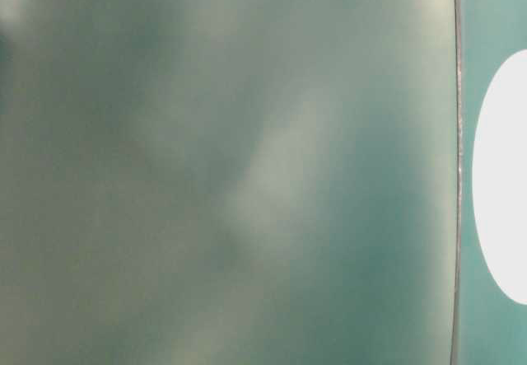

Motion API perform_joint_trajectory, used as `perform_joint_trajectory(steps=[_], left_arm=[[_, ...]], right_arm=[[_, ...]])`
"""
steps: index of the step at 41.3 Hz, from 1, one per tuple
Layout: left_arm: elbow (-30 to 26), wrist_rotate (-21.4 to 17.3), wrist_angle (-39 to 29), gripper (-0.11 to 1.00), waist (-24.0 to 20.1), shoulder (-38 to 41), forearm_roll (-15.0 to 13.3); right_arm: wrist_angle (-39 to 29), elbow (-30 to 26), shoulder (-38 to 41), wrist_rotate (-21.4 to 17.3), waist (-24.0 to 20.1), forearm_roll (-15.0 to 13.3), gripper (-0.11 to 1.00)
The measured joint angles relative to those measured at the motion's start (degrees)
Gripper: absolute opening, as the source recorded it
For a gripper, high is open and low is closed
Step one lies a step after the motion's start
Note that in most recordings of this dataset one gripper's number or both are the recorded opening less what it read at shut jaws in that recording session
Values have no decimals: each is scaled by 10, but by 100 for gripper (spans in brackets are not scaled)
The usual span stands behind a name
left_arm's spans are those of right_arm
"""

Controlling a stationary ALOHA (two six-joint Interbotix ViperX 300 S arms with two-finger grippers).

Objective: Scoop the yellow hexagonal prism block from the bowl with a spoon using the right arm.

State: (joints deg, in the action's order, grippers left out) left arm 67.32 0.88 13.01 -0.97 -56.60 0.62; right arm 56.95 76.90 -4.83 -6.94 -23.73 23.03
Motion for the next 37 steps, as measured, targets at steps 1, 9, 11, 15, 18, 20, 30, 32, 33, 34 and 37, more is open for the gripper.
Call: perform_joint_trajectory(steps=[1,9,11,15,18,20,30,32,33,34,37], left_arm=[[-1,0,-1,0,0,0,1],[0,0,0,0,-1,8,1],[0,0,0,0,0,8,1],[-1,0,0,0,-1,9,1],[-1,-1,0,0,0,9,0],[-1,-2,0,0,0,8,0],[0,-2,-1,0,-1,9,0],[0,-3,0,0,-1,9,1],[-1,-3,-1,0,-1,9,0],[0,-3,0,0,-1,9,1],[-1,-2,0,0,0,9,0]], right_arm=[[13,0,9,7,-10,14,67],[82,-1,79,30,-73,100,67],[91,-1,92,30,-85,112,67],[98,-2,120,30,-108,133,67],[102,-3,138,30,-117,139,67],[105,-3,147,29,-120,140,67],[115,-4,161,41,-120,142,67],[114,-4,161,46,-120,142,67],[115,-4,161,47,-120,142,67],[115,-4,161,49,-120,142,67],[115,-4,162,54,-120,142,67]])
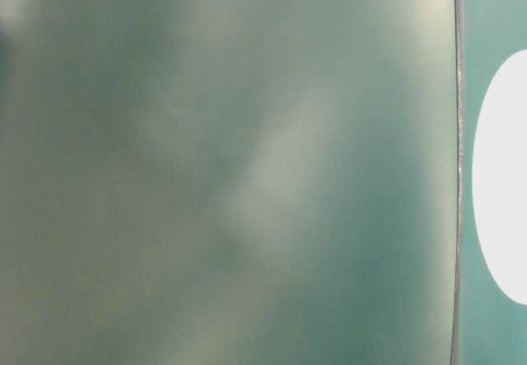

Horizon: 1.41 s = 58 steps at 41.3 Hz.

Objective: Scoop the yellow hexagonal prism block from the bowl with a spoon using the right arm.

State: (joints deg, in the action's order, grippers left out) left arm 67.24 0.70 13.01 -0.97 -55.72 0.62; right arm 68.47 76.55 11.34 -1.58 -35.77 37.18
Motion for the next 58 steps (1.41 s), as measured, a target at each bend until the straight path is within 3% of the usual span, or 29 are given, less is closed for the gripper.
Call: perform_joint_trajectory(steps=[22,35,50,58], left_arm=[[1,-1,0,0,-1,0,0],[1,-1,0,0,-1,0,0],[1,-1,-1,0,-1,0,0],[1,0,0,0,0,0,1]], right_arm=[[9,1,-1,6,0,1,55],[10,0,-1,19,0,1,43],[10,-1,-1,20,-1,1,42],[10,0,-1,20,-1,1,29]])
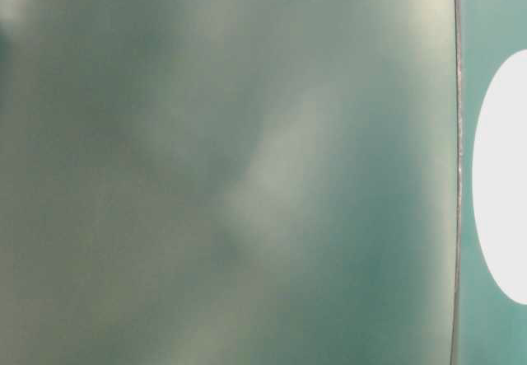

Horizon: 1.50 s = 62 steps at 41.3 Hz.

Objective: Scoop the yellow hexagonal prism block from the bowl with a spoon using the right arm.

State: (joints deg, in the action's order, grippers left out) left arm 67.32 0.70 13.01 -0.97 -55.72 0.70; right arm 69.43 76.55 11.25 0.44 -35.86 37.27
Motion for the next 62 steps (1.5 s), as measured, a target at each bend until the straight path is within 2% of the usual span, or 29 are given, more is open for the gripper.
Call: perform_joint_trajectory(steps=[3,14,22,30,43,52,62], left_arm=[[-1,-1,-1,0,0,0,0],[0,-1,-1,0,-1,0,-1],[0,-1,0,0,0,0,0],[0,-2,0,0,-1,-1,0],[-1,-2,0,0,-1,-3,-1],[0,-2,0,0,-1,-3,-1],[-1,-2,0,0,0,-4,-1]], right_arm=[[0,0,0,0,1,0,25],[0,1,-13,6,0,-1,25],[-14,4,-69,41,0,0,25],[-88,0,-146,99,7,0,25],[-211,-17,-287,167,69,1,25],[-321,-47,-369,209,125,1,25],[-464,-99,-433,267,207,2,25]])
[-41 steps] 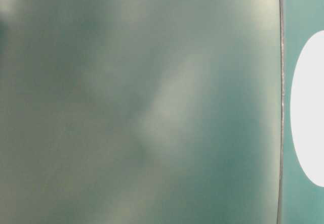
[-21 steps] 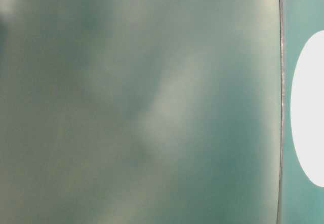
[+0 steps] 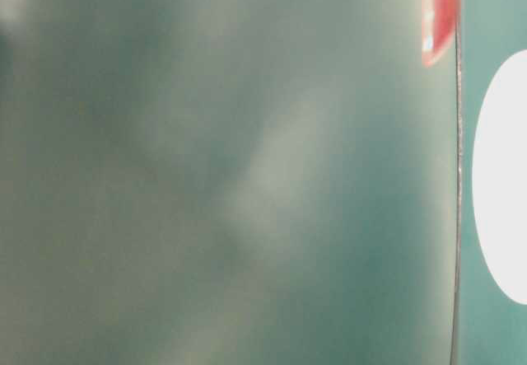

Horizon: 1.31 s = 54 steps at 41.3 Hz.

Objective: Scoop the yellow hexagonal prism block from the bowl with a spoon using the right arm.

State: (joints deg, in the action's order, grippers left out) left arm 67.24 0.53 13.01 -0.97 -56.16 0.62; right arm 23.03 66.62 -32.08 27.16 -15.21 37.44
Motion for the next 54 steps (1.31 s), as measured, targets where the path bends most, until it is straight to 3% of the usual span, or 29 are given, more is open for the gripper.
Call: perform_joint_trajectory(steps=[10,27,39,48,54], left_arm=[[0,0,0,0,0,-2,0],[-3,-5,0,0,-1,-19,0],[-4,-5,0,0,-1,-25,1],[-4,-5,-1,0,-1,-24,0],[-3,-5,-1,0,-1,-23,0]], right_arm=[[-103,-47,-14,23,77,-2,25],[-180,-98,-13,25,143,-4,25],[-291,-144,19,25,214,-9,25],[-397,-205,74,25,257,-47,25],[-463,-250,119,25,264,-98,25]])
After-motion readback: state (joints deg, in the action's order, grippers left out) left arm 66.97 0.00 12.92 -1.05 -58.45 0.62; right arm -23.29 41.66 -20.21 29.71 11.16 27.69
